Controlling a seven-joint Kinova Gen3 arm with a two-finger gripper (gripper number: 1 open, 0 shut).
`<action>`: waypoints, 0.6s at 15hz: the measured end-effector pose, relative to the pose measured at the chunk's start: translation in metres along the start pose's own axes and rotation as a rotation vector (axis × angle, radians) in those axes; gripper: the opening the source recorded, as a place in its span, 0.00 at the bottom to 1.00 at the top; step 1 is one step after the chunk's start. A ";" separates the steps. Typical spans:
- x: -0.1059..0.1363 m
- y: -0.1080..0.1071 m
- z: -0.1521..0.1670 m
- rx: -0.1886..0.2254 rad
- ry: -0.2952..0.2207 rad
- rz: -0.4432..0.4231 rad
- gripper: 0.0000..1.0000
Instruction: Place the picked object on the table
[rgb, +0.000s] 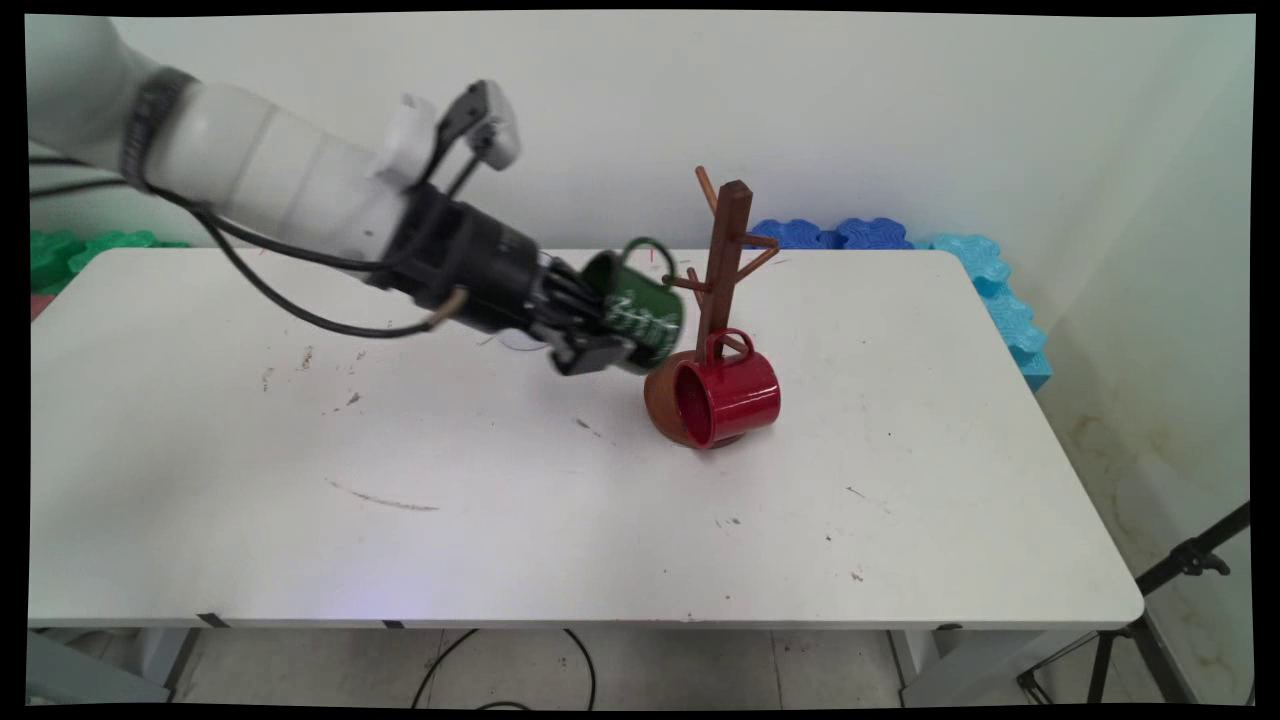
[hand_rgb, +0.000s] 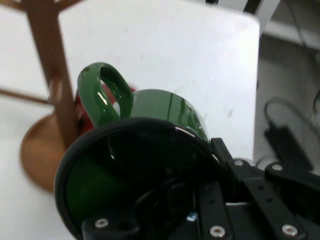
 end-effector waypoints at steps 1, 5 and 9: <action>-0.004 -0.007 -0.009 0.009 -0.032 0.017 0.00; -0.012 -0.029 -0.029 0.042 -0.135 0.082 0.00; -0.025 -0.058 -0.041 0.088 -0.281 0.173 0.00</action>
